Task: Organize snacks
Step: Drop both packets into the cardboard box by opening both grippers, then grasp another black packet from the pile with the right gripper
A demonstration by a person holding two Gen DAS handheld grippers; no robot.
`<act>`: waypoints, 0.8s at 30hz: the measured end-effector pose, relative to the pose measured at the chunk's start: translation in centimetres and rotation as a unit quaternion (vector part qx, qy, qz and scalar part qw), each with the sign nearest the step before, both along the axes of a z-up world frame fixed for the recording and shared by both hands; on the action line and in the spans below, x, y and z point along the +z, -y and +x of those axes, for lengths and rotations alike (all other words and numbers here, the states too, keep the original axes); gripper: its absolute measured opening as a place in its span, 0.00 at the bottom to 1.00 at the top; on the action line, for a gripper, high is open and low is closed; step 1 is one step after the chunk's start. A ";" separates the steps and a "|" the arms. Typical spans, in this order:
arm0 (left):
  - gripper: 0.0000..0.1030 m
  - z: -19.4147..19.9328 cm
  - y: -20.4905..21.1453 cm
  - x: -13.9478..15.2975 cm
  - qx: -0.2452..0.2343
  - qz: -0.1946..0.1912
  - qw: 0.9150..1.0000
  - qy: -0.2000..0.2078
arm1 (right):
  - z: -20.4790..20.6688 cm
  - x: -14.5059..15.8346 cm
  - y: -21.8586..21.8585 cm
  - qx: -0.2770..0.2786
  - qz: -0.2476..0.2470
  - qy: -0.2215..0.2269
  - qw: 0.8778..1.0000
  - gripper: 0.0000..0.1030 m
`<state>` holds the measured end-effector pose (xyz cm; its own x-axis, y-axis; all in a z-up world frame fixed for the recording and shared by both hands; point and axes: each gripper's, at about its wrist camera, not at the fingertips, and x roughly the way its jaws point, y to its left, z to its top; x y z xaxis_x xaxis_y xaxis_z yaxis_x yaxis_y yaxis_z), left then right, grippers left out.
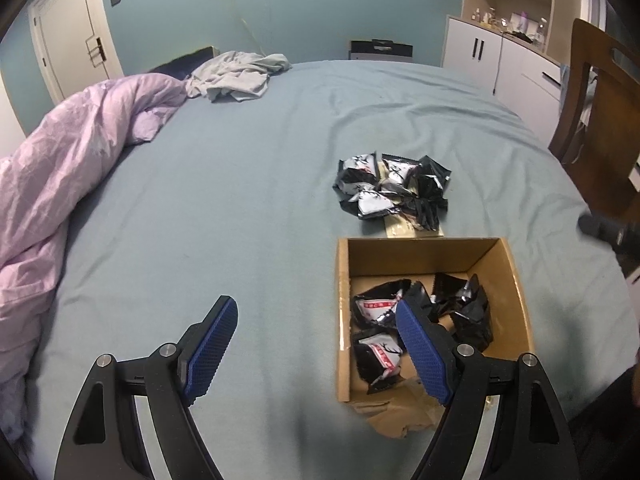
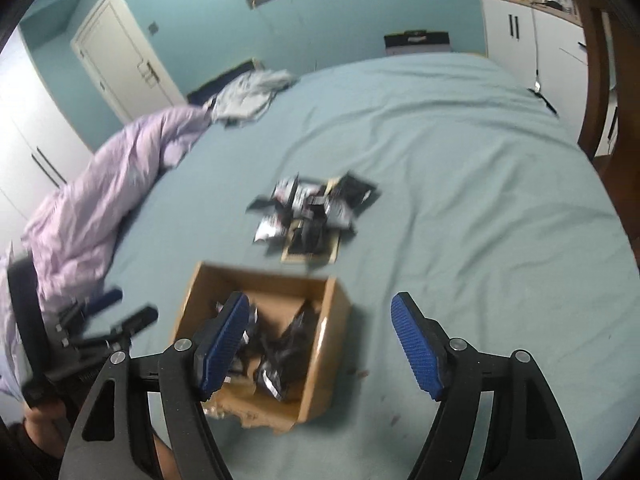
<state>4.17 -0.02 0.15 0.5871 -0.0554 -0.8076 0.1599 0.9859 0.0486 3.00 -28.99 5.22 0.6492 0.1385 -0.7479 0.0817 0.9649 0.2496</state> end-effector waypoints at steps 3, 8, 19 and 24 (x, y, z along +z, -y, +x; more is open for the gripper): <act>0.80 0.0 0.2 0.8 -0.003 -0.013 1.000 0.005 | 1.2 0.0 1.9 -0.018 -0.014 0.001 1.000 0.74; 0.82 0.2 0.5 1.6 -0.009 -0.025 0.999 0.017 | 4.3 -4.2 4.1 -0.047 0.043 -0.053 0.997 0.74; 0.82 1.5 0.8 0.5 -0.014 -0.040 0.999 -0.022 | 13.4 -8.6 0.0 0.038 0.067 -0.135 0.988 0.73; 0.82 1.8 0.9 0.2 -0.017 -0.036 0.999 -0.027 | 17.6 -10.2 -1.5 0.071 0.040 -0.168 0.982 0.73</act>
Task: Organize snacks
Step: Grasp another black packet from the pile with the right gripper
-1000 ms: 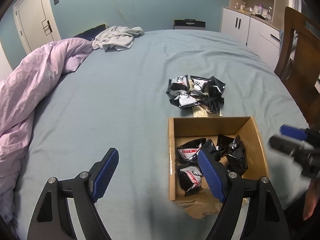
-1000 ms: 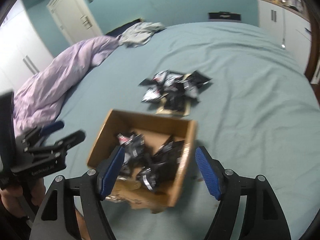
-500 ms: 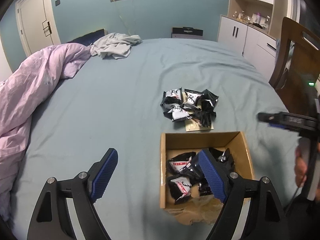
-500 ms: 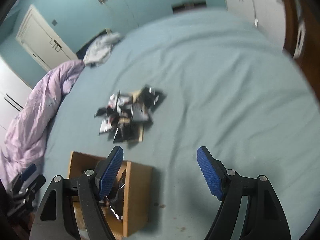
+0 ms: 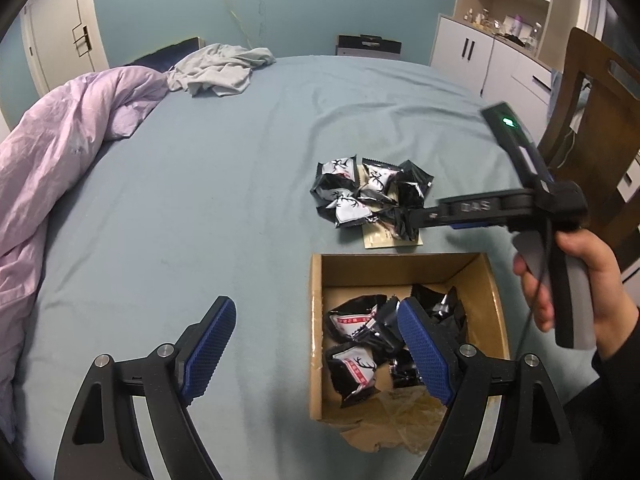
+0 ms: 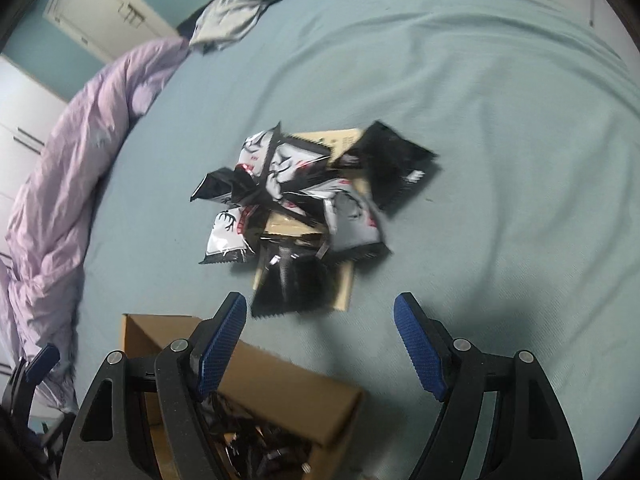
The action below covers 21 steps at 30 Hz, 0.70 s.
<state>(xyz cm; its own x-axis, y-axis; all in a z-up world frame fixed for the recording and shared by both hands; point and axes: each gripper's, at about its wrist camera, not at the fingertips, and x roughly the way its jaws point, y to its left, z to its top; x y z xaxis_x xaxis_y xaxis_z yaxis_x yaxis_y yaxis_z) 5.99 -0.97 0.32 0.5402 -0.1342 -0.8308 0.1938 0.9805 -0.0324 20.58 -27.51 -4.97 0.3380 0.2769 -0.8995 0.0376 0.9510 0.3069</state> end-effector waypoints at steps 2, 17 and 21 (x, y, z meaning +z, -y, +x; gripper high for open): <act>0.82 0.2 -0.1 -0.2 0.001 -0.002 1.000 -0.004 | 1.3 -0.6 -0.8 0.013 0.003 -0.008 1.000 0.73; 0.82 3.0 -0.4 -1.2 0.010 -0.040 0.998 -0.037 | 2.3 -0.9 -2.3 0.019 -0.052 -0.015 0.998 0.36; 0.82 7.1 0.5 -1.0 0.008 -0.041 0.997 -0.065 | -1.6 3.3 -1.9 0.003 -0.028 0.024 0.999 0.36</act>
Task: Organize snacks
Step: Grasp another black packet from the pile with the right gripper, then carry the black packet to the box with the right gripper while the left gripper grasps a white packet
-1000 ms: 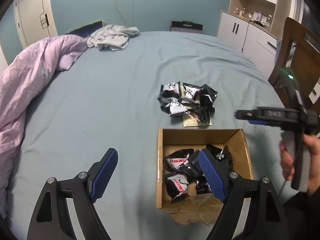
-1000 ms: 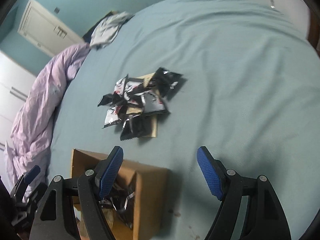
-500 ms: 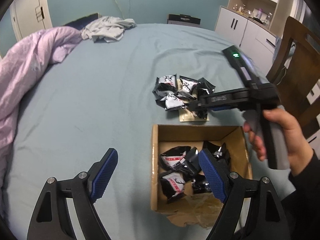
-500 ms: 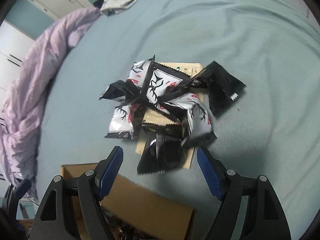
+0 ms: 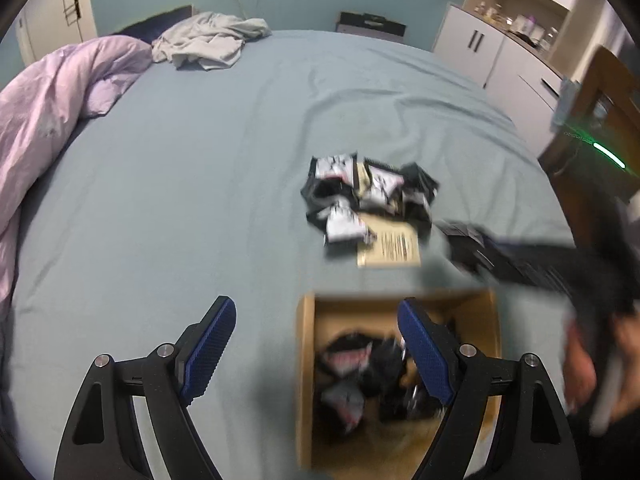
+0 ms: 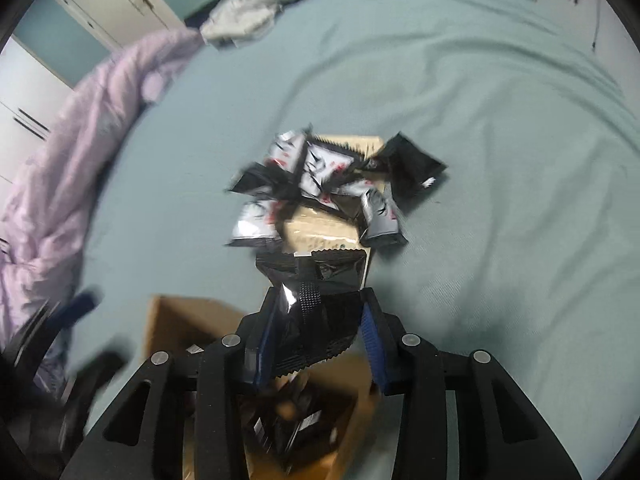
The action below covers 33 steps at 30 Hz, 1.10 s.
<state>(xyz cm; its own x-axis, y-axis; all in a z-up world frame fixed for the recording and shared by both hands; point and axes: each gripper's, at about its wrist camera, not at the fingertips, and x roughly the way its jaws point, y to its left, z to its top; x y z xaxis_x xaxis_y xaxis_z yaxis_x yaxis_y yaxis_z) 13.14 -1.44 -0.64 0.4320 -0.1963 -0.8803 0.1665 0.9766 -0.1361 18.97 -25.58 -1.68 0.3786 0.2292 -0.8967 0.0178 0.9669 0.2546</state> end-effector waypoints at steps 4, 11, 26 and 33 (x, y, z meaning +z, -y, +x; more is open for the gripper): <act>0.82 5.5 1.5 -1.0 0.013 -0.006 0.999 -0.036 | -4.3 3.5 0.8 -0.006 -0.005 0.047 0.999 0.36; 0.80 10.6 4.4 -6.3 0.017 0.009 0.993 -0.113 | -14.2 3.4 3.4 -0.056 0.001 0.099 0.994 0.36; 0.32 10.8 7.3 -10.2 0.015 0.024 0.989 -0.144 | -14.1 -0.4 2.5 -0.084 -0.029 0.082 0.993 0.36; 0.31 5.7 4.8 -3.5 0.021 0.032 0.997 -0.067 | -14.0 0.5 2.4 -0.088 -0.034 0.082 0.992 0.36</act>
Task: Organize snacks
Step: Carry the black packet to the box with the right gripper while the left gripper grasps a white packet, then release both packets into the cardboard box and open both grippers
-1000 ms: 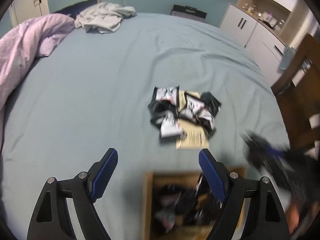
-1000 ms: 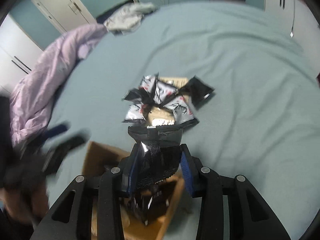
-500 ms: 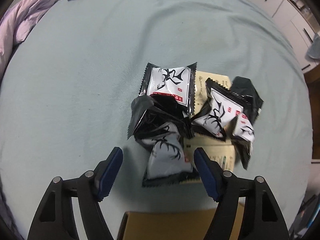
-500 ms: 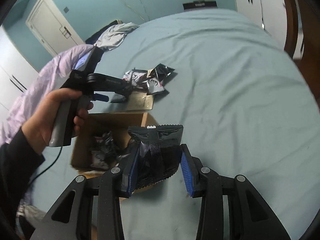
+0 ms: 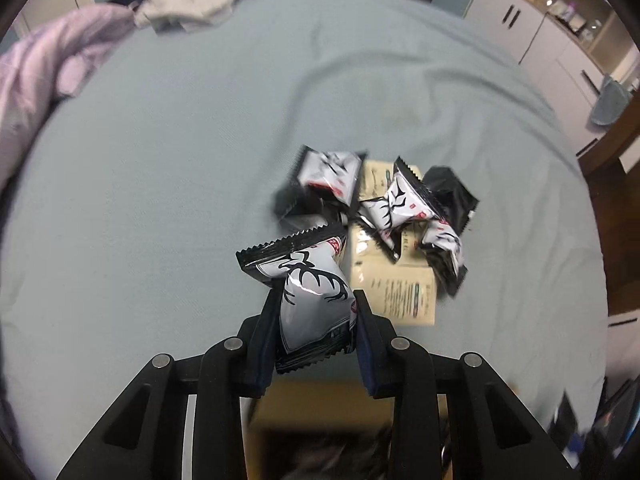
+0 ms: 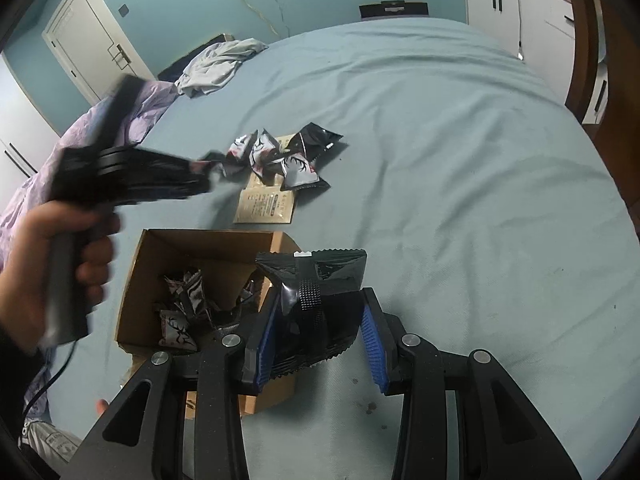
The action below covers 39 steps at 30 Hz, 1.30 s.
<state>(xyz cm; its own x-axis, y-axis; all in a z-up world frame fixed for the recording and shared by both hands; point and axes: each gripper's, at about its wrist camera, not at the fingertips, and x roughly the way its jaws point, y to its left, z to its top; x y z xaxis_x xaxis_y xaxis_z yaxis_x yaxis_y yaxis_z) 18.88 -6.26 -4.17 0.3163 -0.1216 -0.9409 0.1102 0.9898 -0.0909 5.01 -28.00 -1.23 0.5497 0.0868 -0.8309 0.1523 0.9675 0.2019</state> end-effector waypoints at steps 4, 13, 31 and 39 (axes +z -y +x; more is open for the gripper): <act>0.31 -4.4 -2.8 4.8 -0.003 -0.007 0.999 0.045 | -0.4 0.7 -0.4 0.005 -0.005 0.011 1.000 0.36; 0.31 -12.6 -4.8 8.5 -0.056 -0.072 0.992 0.092 | -1.8 1.0 -0.8 0.012 0.003 0.015 1.000 0.36; 0.32 -15.8 -2.0 1.0 -0.106 -0.050 0.992 0.056 | -1.1 0.7 -2.2 0.028 -0.034 0.009 0.999 0.36; 0.42 -14.9 -1.5 -1.5 -0.099 -0.029 0.994 0.018 | -0.4 0.1 -3.5 0.054 -0.055 0.001 0.997 0.36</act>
<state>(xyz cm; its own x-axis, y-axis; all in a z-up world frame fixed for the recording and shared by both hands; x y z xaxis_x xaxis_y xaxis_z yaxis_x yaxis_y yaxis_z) 4.00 -4.77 -5.63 0.3144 -0.2380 -0.9190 0.3070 0.9415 -0.1388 4.58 -24.51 -1.17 0.5443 0.0546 -0.8371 0.0452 0.9945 0.0943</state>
